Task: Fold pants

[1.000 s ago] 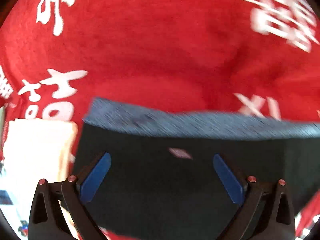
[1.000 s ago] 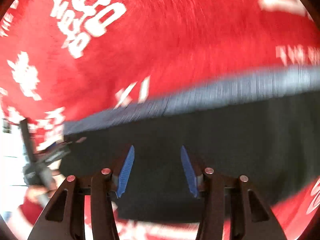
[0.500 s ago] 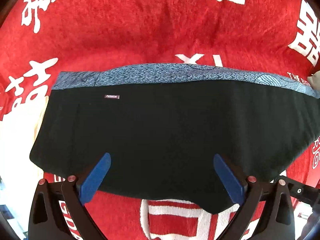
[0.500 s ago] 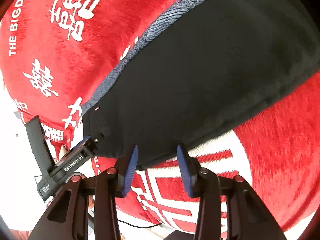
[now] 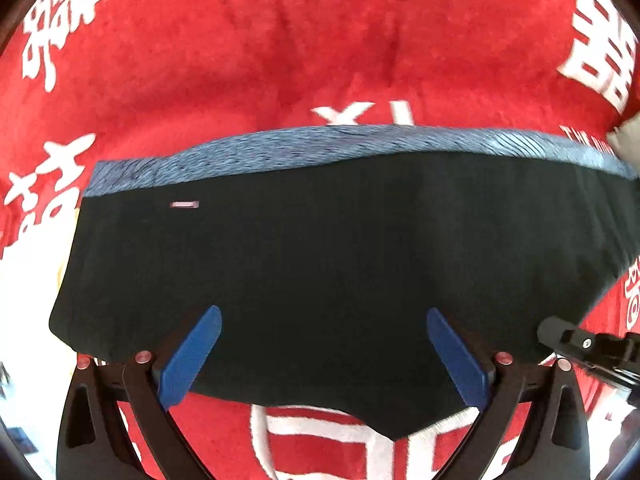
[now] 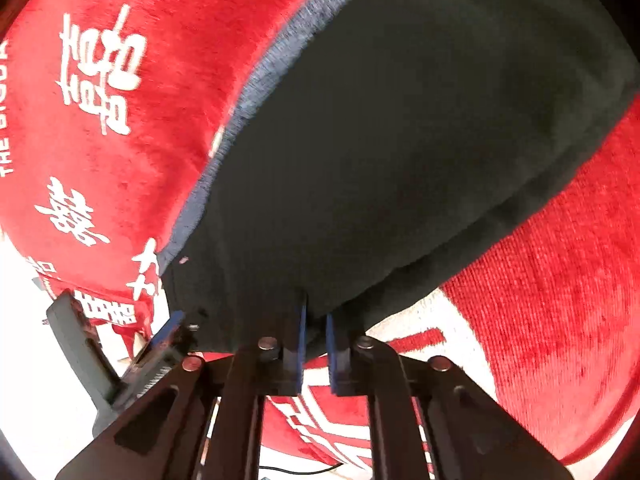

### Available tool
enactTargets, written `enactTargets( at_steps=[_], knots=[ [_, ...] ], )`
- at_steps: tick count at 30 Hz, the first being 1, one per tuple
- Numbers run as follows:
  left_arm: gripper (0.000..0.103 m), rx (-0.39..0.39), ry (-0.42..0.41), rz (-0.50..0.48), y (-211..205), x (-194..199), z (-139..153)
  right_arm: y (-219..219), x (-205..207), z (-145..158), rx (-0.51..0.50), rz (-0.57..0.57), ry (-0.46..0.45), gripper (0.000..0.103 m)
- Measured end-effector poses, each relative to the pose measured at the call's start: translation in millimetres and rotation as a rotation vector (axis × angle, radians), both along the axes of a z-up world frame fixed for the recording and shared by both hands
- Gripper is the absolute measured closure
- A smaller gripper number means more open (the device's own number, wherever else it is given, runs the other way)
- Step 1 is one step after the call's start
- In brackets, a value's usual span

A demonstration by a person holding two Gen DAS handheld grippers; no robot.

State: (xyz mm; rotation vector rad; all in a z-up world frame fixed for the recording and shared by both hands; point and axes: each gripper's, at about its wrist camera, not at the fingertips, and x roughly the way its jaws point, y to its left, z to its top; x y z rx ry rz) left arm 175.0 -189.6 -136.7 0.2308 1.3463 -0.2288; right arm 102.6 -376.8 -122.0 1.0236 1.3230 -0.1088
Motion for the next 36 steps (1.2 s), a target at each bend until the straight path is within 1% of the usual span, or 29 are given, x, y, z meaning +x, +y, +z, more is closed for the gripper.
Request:
enactTargets(
  at_steps=[2, 4, 5, 6, 8, 9, 11, 12, 15, 16, 17, 19, 21, 22, 24, 27, 30, 32, 34, 36],
  knots=[
    [0.000, 0.012, 0.009, -0.040, -8, -11, -2, 6, -4, 7, -0.037, 0.036, -0.012, 0.095],
    [0.000, 0.047, 0.038, -0.073, -13, -25, -14, 7, -8, 0, -0.069, 0.063, 0.016, 0.095],
    [0.000, 0.053, 0.047, -0.076, -14, -29, -20, 7, -10, -6, -0.078, 0.070, 0.030, 0.096],
    [0.000, 0.042, 0.034, -0.062, -12, -33, -22, 5, -11, -9, -0.077, 0.073, 0.032, 0.095],
    [0.000, 0.026, 0.030, -0.037, -9, -33, -22, 2, -14, -10, -0.061, 0.070, 0.018, 0.095],
    [0.000, 0.020, 0.039, -0.035, -8, -31, -21, 1, -15, -9, -0.053, 0.071, 0.018, 0.093],
    [0.000, 0.013, 0.060, -0.027, -7, -26, -19, -5, -21, -4, -0.060, 0.084, 0.044, 0.081],
    [0.000, 0.014, 0.064, -0.021, -6, -23, -16, -9, -23, 3, -0.081, 0.094, 0.048, 0.074],
    [0.000, 0.008, 0.028, -0.011, -8, -11, 2, -30, -26, 29, -0.179, 0.110, 0.019, 0.074],
    [0.000, -0.001, 0.016, -0.006, -10, -6, 9, -43, -24, 41, -0.239, 0.105, 0.010, 0.074],
    [0.000, -0.012, 0.005, 0.000, -14, -1, 16, -51, -22, 46, -0.273, 0.100, 0.007, 0.074],
    [0.000, -0.030, -0.012, 0.005, -26, 12, 25, -79, -13, 55, -0.359, 0.071, 0.013, 0.074],
    [0.000, -0.043, -0.019, -0.006, -41, 21, 27, -102, -5, 57, -0.412, 0.039, 0.030, 0.074],
    [0.000, -0.039, -0.029, -0.010, -52, 27, 26, -119, 2, 57, -0.440, 0.018, 0.037, 0.074],
    [0.000, -0.024, -0.038, -0.007, -66, 38, 23, -141, 16, 57, -0.484, 0.014, 0.038, 0.074],
    [0.000, -0.018, -0.045, 0.027, -84, 57, 13, -162, 39, 57, -0.565, 0.038, 0.037, 0.074],
    [0.000, 0.002, -0.037, 0.061, -99, 70, 0, -179, 63, 49, -0.603, 0.078, 0.024, 0.074],
    [0.000, 0.027, -0.032, 0.071, -106, 77, -10, -188, 78, 39, -0.623, 0.110, 0.021, 0.074],
    [0.000, 0.058, -0.016, 0.078, -112, 81, -21, -197, 89, 25, -0.637, 0.140, 0.041, 0.074],
    [0.000, 0.061, -0.008, 0.091, -113, 81, -26, -206, 94, 17, -0.665, 0.147, 0.055, 0.075]
  ],
)
